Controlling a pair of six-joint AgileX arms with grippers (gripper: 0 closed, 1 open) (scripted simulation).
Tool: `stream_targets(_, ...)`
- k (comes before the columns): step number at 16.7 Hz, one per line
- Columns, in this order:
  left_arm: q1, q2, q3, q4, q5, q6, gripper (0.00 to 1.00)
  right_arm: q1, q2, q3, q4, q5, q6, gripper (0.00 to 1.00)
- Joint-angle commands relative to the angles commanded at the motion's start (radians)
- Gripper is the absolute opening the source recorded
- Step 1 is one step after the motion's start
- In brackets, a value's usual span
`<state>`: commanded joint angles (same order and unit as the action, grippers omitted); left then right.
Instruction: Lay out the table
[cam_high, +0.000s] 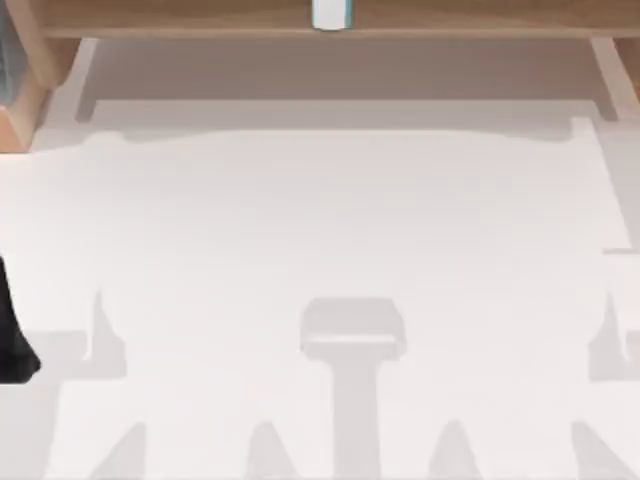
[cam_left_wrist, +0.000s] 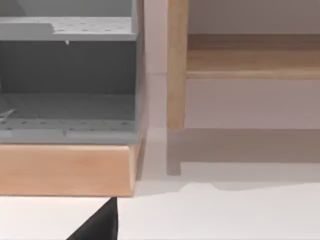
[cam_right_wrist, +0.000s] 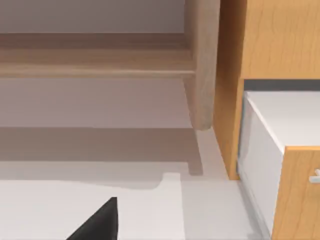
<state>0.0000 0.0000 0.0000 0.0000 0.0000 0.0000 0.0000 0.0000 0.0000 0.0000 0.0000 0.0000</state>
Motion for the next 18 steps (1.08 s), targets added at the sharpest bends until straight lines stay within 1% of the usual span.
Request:
stream_targets(4,0.000,0.000,0.000,0.000,0.000,0.000,1.00,-0.003,0.028,0.029,-0.016,0.016,-0.010,1.00)
stream_targets(6,0.000,0.000,0.000,0.000,0.000,0.000,1.00,-0.012,0.097,0.097,-0.056,0.050,-0.033,1.00)
stream_targets(8,0.000,0.000,0.000,0.000,0.000,0.000,1.00,-0.024,0.210,0.211,-0.121,0.095,-0.069,1.00)
stream_targets(12,0.000,0.000,0.000,0.000,0.000,0.000,1.00,-0.057,0.537,0.554,-0.299,0.189,-0.162,1.00)
stream_targets(15,0.000,0.000,0.000,0.000,0.000,0.000,1.00,-0.087,0.839,0.887,-0.460,0.244,-0.241,1.00)
stream_targets(18,0.000,0.000,0.000,0.000,0.000,0.000,1.00,-0.127,1.170,1.246,-0.631,0.274,-0.321,1.00)
